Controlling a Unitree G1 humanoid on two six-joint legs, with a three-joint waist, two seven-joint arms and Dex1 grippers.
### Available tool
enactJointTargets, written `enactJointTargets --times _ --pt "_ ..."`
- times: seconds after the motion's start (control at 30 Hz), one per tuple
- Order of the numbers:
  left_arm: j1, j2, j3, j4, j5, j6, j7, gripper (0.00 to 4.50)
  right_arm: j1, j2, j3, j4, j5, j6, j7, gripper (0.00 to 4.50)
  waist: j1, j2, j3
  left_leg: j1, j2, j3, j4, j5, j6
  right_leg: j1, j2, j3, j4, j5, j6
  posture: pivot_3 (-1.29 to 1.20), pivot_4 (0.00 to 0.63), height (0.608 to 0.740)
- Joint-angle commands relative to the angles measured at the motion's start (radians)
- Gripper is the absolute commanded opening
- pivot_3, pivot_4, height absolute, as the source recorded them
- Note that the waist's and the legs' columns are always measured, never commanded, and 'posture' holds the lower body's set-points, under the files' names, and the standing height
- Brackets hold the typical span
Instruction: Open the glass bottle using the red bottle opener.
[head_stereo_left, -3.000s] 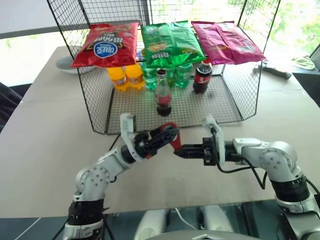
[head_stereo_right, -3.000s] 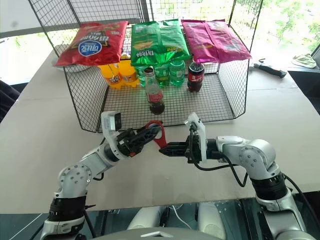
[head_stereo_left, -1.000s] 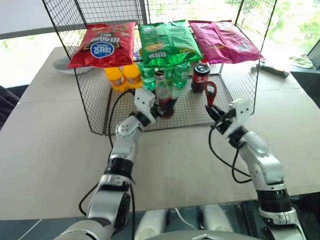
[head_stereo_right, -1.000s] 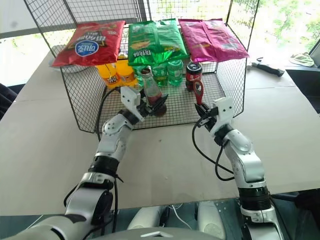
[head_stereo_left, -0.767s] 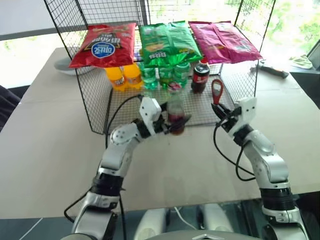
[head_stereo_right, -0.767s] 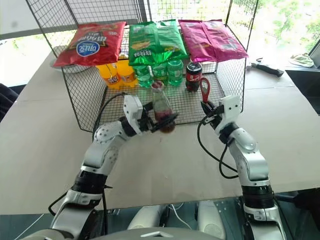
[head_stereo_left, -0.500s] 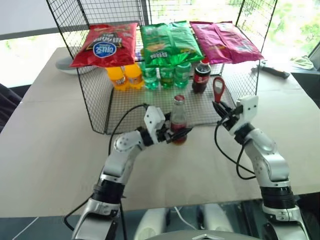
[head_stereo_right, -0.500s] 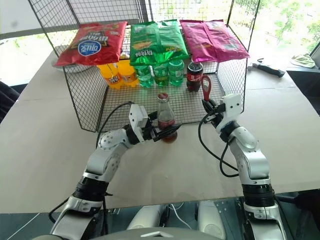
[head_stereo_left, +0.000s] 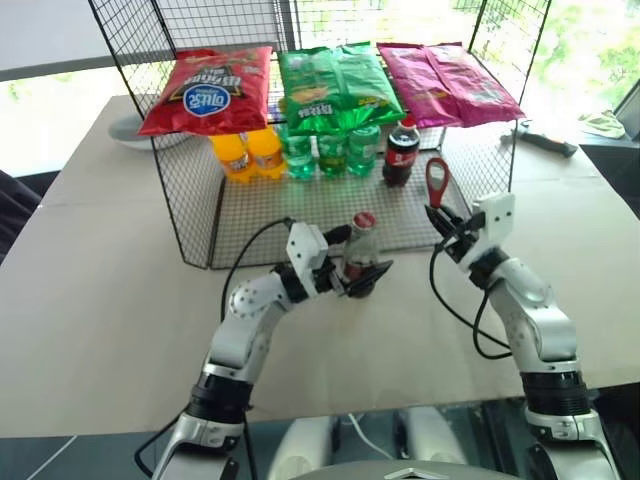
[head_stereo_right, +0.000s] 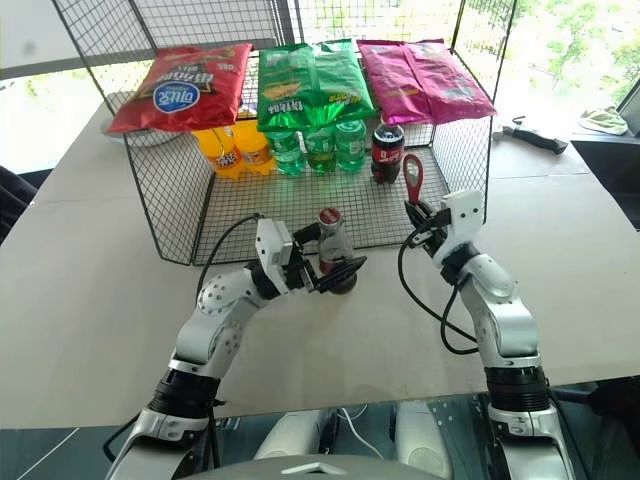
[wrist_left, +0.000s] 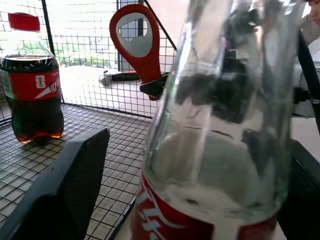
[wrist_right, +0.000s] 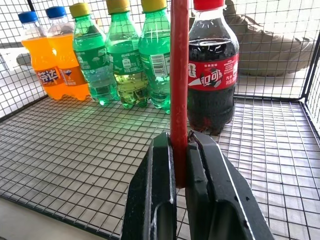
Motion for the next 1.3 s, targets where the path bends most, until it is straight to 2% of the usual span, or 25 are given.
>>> enactJointTargets --times 0.03,0.57,1.0,1.03,1.07,1.13,1.2,1.3 --pt "0.000 -0.005 0.012 -0.071 0.001 -0.032 0.023 4.48 -0.031 -0.010 -0.013 -0.009 0.006 -0.024 0.016 0.00 0.000 0.000 0.000 0.000 0.000 0.000 0.000 0.000 0.000 0.000 0.000 0.000 0.000 0.000 0.000 0.00 0.150 0.740" --pt "-0.017 -0.022 0.011 -0.111 -0.045 -0.096 0.004 4.48 -0.038 -0.007 -0.007 0.013 0.004 -0.028 0.031 0.00 0.000 0.000 0.000 0.000 0.000 0.000 0.000 0.000 0.000 0.000 0.000 0.000 0.000 0.000 0.000 0.00 0.150 0.740" --pt "-0.006 -0.033 0.017 -0.068 -0.054 -0.121 -0.012 4.48 -0.046 -0.013 -0.008 0.006 0.004 -0.024 0.031 0.00 0.000 0.000 0.000 0.000 0.000 0.000 0.000 0.000 0.000 0.000 0.000 0.000 0.000 0.000 0.000 0.00 0.150 0.740" --pt "-0.005 -0.032 0.018 -0.063 -0.050 -0.122 -0.011 3.98 -0.048 -0.014 -0.007 0.005 0.003 -0.024 0.032 0.00 0.000 0.000 0.000 0.000 0.000 0.000 0.000 0.000 0.000 0.000 0.000 0.000 0.000 0.000 0.000 0.00 0.150 0.740" --pt "-0.002 -0.027 0.016 -0.056 -0.041 -0.126 -0.012 3.69 -0.052 -0.017 -0.001 0.002 -0.002 -0.027 0.036 0.00 0.000 0.000 0.000 0.000 0.000 0.000 0.000 0.000 0.000 0.000 0.000 0.000 0.000 0.000 0.000 0.00 0.150 0.740" --pt "0.003 -0.017 0.011 -0.044 -0.025 -0.130 -0.013 2.69 -0.059 -0.023 0.014 -0.005 -0.013 -0.033 0.047 0.00 0.000 0.000 0.000 0.000 0.000 0.000 0.000 0.000 0.000 0.000 0.000 0.000 0.000 0.000 0.000 0.00 0.150 0.740" --pt "0.006 -0.010 0.007 -0.031 -0.013 -0.144 -0.018 1.95 -0.062 -0.033 0.031 -0.013 -0.027 -0.045 0.063 0.00 0.000 0.000 -0.001 0.000 0.000 0.000 0.000 0.000 0.000 0.000 0.000 0.000 0.000 0.000 0.000 0.00 0.150 0.740" --pt "0.006 -0.007 0.008 -0.023 -0.013 -0.148 -0.017 1.82 -0.063 -0.049 0.055 -0.020 -0.061 -0.098 0.084 0.00 0.000 0.000 -0.001 0.001 0.000 0.000 0.000 0.000 0.000 0.002 0.000 0.000 0.000 0.000 0.000 0.00 0.150 0.740"
